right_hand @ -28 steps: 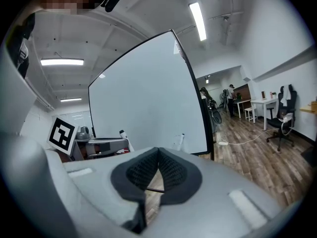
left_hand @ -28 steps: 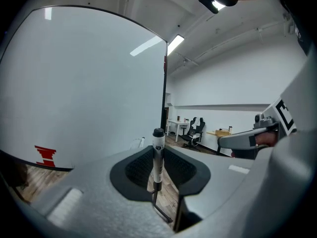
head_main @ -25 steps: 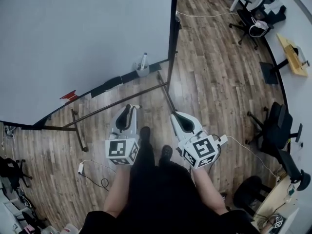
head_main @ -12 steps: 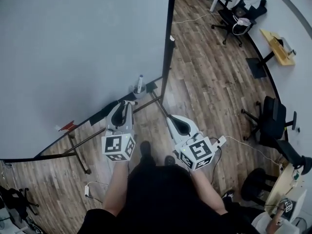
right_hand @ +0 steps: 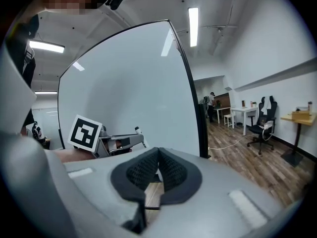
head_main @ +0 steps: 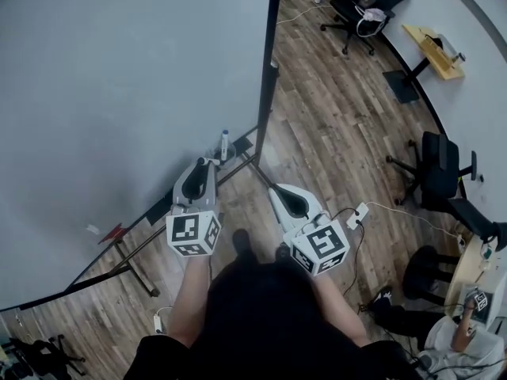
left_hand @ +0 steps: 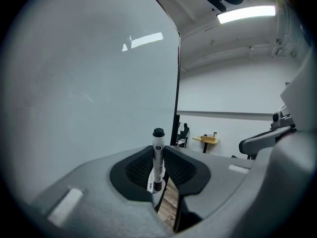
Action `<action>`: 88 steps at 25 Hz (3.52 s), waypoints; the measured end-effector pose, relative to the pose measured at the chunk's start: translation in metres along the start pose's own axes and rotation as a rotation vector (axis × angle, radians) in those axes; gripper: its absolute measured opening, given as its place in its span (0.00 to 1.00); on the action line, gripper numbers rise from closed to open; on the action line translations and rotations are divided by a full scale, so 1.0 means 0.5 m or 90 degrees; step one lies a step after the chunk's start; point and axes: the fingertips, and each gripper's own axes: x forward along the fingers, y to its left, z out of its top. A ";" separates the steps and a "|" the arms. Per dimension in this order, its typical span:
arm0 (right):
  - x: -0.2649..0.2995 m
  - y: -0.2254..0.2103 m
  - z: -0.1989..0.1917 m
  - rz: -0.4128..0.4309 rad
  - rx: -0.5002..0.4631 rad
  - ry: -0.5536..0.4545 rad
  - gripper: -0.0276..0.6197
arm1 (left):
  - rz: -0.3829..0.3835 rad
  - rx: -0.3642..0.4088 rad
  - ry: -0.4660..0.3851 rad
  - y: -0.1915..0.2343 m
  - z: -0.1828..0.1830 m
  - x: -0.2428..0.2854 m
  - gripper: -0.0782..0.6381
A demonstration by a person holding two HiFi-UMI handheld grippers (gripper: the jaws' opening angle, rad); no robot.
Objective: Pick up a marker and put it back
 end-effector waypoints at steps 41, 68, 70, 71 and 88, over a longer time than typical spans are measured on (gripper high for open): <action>0.017 -0.034 -0.042 -0.086 0.068 0.027 0.05 | -0.046 -0.022 0.158 0.027 -0.209 0.096 0.21; -0.009 -0.004 -0.028 -0.005 0.049 -0.004 0.05 | 0.009 -0.026 0.164 0.019 -0.213 0.042 0.22; -0.022 -0.006 -0.029 0.003 0.046 -0.003 0.05 | 0.022 -0.027 0.160 0.012 -0.209 0.030 0.22; -0.031 -0.009 -0.028 0.006 0.045 -0.005 0.05 | 0.027 -0.028 0.157 0.006 -0.207 0.024 0.22; -0.209 -0.025 -0.031 0.081 0.010 -0.010 0.05 | 0.057 -0.029 0.098 -0.195 -0.158 -0.124 0.20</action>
